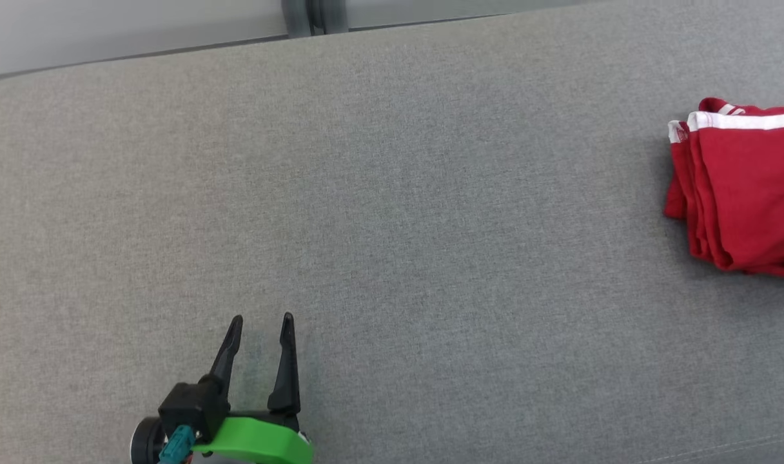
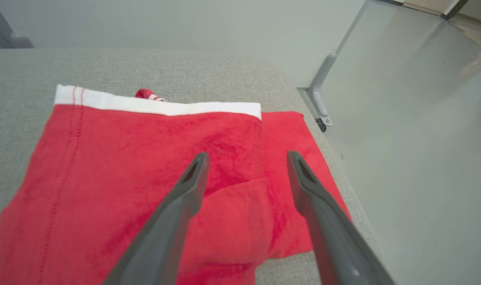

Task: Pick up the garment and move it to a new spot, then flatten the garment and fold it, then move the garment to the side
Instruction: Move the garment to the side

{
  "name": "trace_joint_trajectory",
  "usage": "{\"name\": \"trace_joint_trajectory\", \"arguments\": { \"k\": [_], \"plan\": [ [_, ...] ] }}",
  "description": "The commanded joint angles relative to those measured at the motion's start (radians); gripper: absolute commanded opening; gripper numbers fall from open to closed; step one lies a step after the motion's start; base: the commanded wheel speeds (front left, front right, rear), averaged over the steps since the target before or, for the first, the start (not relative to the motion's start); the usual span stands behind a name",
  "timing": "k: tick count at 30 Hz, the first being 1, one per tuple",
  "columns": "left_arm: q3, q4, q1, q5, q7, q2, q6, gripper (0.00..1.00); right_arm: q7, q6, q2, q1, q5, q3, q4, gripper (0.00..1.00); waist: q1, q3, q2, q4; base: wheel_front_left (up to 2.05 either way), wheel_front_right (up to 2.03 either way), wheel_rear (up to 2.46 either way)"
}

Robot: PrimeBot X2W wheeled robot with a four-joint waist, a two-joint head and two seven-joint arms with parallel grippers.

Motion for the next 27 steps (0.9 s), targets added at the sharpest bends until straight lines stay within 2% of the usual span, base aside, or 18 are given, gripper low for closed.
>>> {"name": "trace_joint_trajectory", "arguments": {
  "k": [1,8,11,18,22,27],
  "plan": [
    [0.011,-0.002,0.023,-0.009,-0.003,0.004,0.004,1.0,-0.035,0.0,0.02,0.04,-0.003,-0.007,-0.009,1.0,0.0,-0.048,0.0,-0.007,0.0,0.0,0.0],
    [0.057,-0.008,0.093,-0.02,-0.003,0.004,0.004,1.0,-0.119,0.0,0.104,0.208,-0.079,-0.064,-0.124,1.0,0.0,-0.181,0.0,-0.006,0.0,0.0,0.0],
    [0.088,-0.012,0.134,-0.018,-0.003,0.004,0.008,1.0,-0.123,0.0,0.161,0.286,-0.144,-0.144,-0.233,1.0,0.0,-0.237,0.0,-0.007,0.0,0.0,0.0],
    [0.144,0.005,0.171,0.025,-0.003,0.004,-0.025,1.0,-0.123,0.0,0.353,0.512,-0.305,-0.334,-0.504,1.0,0.0,-0.289,0.0,0.028,0.0,0.0,0.0],
    [0.167,0.018,0.176,0.046,-0.003,0.004,-0.052,1.0,-0.123,0.0,0.438,0.626,-0.374,-0.357,-0.608,1.0,0.0,-0.306,0.0,0.059,0.0,0.0,0.0],
    [0.177,0.029,0.177,0.055,-0.003,0.004,-0.071,1.0,-0.123,0.0,0.5,0.698,-0.421,-0.344,-0.647,1.0,0.0,-0.316,0.0,0.08,0.0,0.0,0.0]
  ]
}}
